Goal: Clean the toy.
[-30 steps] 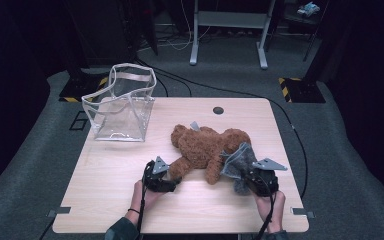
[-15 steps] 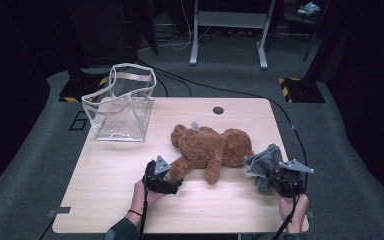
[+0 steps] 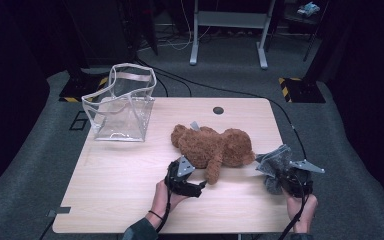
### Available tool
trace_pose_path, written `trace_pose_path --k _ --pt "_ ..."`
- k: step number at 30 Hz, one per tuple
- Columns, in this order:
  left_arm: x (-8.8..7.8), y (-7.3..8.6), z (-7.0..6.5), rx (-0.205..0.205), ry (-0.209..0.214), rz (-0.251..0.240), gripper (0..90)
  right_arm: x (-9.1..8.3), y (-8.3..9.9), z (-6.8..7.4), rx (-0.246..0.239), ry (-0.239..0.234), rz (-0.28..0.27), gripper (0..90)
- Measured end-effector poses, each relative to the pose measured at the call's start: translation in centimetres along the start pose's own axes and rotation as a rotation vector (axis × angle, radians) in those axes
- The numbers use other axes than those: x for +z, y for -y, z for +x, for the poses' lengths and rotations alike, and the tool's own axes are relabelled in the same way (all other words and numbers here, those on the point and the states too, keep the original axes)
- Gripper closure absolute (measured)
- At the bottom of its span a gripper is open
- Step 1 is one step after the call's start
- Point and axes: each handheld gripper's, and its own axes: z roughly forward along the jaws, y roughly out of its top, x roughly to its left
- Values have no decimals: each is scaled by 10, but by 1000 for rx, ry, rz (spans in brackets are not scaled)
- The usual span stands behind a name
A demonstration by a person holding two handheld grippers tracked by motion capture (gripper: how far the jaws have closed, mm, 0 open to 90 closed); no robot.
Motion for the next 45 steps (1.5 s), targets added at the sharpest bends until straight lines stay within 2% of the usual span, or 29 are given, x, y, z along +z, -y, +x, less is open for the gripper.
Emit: trace_pose_path --k 5,10,15,21,25,29,31,33,36,39,45 --pt "21 -5 -14 0 15 32 122 2 2 -2 4 -5 1 797" --pt "41 -6 -24 10 -28 63 139 4 6 -3 7 -10 10 797" --pt "60 -5 -26 -11 -56 88 171 5 8 -4 17 -15 13 796" --pt "69 -6 -25 -25 -109 74 336 7 10 -2 10 -23 10 796" --pt "74 -3 -22 -34 -111 82 505 8 10 0 11 -28 11 796" --pt "73 -5 -18 -35 -99 71 633 8 11 1 14 -27 11 796" --pt "69 -7 -16 -18 -96 71 674 8 11 1 20 -28 10 796" --pt "65 -10 -14 -17 -93 50 691 8 11 1 15 -28 8 796" --pt "56 -18 -10 7 -92 23 710 8 11 1 19 -30 5 796" --pt "48 -27 -5 36 -98 11 715 8 10 1 28 -27 4 796" --pt "37 -43 2 67 -111 -16 721 10 10 1 25 -26 5 796"
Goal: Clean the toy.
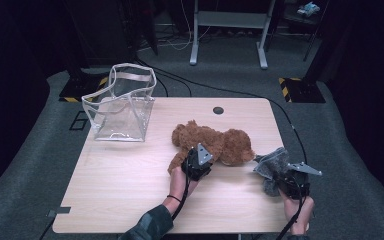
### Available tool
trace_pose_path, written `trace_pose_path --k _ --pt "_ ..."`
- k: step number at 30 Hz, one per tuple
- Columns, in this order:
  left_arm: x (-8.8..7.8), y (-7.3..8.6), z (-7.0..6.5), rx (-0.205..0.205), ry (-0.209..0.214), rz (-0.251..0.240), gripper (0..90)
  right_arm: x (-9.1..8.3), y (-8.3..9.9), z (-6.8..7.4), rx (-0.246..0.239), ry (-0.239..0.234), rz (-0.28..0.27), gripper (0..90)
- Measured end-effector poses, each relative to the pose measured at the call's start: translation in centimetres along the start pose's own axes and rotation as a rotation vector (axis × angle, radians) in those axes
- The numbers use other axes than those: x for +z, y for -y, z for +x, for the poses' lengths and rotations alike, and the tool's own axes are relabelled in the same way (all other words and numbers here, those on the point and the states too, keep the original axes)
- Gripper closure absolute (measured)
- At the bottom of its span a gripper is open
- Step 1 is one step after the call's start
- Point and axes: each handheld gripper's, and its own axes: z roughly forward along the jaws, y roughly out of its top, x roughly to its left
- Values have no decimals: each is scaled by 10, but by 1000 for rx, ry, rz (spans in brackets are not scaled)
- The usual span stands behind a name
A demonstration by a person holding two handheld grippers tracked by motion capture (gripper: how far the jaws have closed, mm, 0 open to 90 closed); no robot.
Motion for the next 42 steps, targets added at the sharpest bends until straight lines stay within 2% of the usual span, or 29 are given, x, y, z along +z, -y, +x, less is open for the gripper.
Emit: trace_pose_path --k 6,14,26,34,39,42 --pt "-12 -19 11 16 -30 -26 721 0 0 1 5 1 3 796" --pt "-28 -40 29 3 -82 -54 720 0 -1 1 -2 -2 1 796" --pt "-48 -59 43 -4 -135 -98 719 1 -3 4 -11 -7 4 796" --pt "-73 -81 52 39 -184 -123 718 1 -5 5 -12 -6 4 796" --pt "-85 -93 57 56 -185 -121 715 0 -6 6 -16 -10 1 796" --pt "-78 -96 59 60 -154 -95 707 2 -6 7 -17 -15 7 796"
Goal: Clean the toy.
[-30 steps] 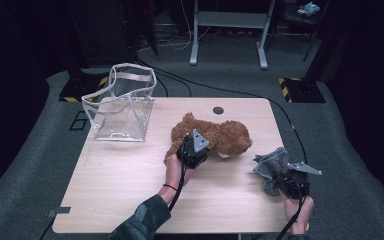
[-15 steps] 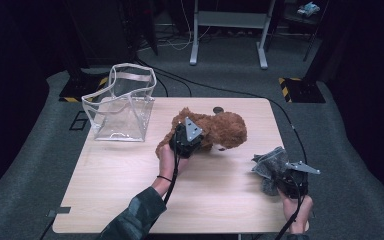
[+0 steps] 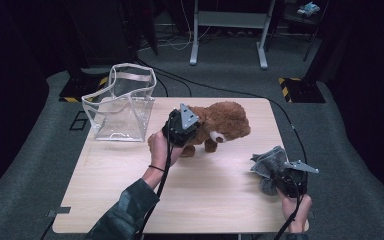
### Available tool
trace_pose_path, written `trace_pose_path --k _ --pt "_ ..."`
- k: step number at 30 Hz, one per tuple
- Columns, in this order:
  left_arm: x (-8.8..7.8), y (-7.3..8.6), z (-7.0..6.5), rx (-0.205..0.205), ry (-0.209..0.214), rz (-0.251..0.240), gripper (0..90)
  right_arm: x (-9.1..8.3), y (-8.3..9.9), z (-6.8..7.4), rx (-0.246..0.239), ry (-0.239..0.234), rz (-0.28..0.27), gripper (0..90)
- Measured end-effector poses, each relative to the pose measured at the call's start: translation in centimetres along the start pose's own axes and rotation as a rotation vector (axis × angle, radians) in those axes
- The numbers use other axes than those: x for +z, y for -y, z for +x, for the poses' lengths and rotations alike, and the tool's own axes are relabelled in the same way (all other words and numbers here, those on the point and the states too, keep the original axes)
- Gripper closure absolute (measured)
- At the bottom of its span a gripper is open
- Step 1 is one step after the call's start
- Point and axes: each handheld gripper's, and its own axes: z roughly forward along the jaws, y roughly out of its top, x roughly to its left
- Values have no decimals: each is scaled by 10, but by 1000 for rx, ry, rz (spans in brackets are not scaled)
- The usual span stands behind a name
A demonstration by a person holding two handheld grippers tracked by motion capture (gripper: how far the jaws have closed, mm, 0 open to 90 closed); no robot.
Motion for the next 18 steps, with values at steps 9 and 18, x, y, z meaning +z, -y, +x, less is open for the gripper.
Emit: trace_pose_path --k 9,18 --pt "56 14 -20 68 94 148 652 3 1 3 -7 -6 11 795" --pt "70 25 -22 44 57 153 541 4 6 -1 -2 -12 17 794"
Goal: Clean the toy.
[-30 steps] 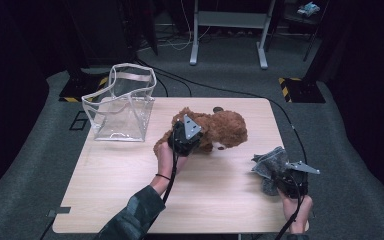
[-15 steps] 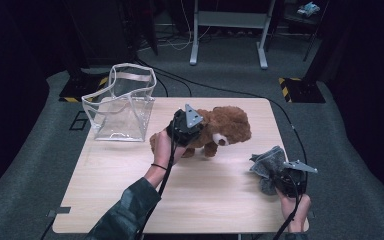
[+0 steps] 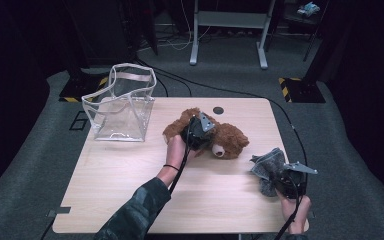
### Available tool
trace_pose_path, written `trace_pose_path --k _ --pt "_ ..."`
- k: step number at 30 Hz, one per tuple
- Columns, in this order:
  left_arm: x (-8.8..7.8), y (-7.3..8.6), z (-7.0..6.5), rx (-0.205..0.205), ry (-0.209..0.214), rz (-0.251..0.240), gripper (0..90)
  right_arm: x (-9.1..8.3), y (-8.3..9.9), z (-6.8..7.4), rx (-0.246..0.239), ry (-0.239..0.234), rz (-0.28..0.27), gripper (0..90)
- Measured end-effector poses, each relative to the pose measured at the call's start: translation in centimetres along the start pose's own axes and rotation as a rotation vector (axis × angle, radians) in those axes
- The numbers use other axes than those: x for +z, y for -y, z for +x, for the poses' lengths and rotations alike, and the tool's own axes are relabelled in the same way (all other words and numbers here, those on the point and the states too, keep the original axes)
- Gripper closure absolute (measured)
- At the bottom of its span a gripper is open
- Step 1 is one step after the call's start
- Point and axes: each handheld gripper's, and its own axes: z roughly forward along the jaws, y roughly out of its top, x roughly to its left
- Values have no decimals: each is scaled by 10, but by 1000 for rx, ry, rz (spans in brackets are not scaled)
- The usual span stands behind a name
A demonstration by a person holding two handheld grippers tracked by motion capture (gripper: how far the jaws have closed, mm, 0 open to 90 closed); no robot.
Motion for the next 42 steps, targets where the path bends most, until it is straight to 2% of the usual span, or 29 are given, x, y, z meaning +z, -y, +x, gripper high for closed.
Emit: trace_pose_path --k 1,3,7,10,14,18,20,23,28,31,32,34,35,38,42 --pt "0 1 0 -5 -12 0 514 0 0 0 3 -1 0 794" --pt "-1 3 2 -12 -11 0 462 0 1 0 5 -3 -2 794" --pt "4 14 3 -21 -23 6 415 1 1 1 3 -2 -1 794" --pt "13 20 8 -36 -13 37 395 1 1 1 3 -2 1 793" --pt "24 27 12 -64 4 50 378 2 2 1 4 -1 7 793" --pt "35 29 13 -67 7 55 356 4 4 1 1 -5 11 794" --pt "42 29 13 -82 19 62 342 5 5 1 2 -6 14 794" --pt "53 33 11 -101 37 85 328 4 5 0 6 -6 11 794" --pt "74 42 9 -122 44 154 319 2 5 0 6 -5 9 794" --pt "85 48 6 -141 51 192 353 1 5 -1 8 -2 8 794" --pt "88 50 6 -149 67 199 392 1 5 -1 15 -2 10 794" --pt "94 54 3 -147 56 224 487 1 5 -1 9 -5 6 794" --pt "96 57 2 -146 59 238 568 1 5 -1 10 -4 5 794" --pt "96 61 2 -171 73 201 688 1 6 -1 14 -5 4 794" --pt "87 62 -4 -160 79 173 736 0 7 -2 15 -7 1 794"
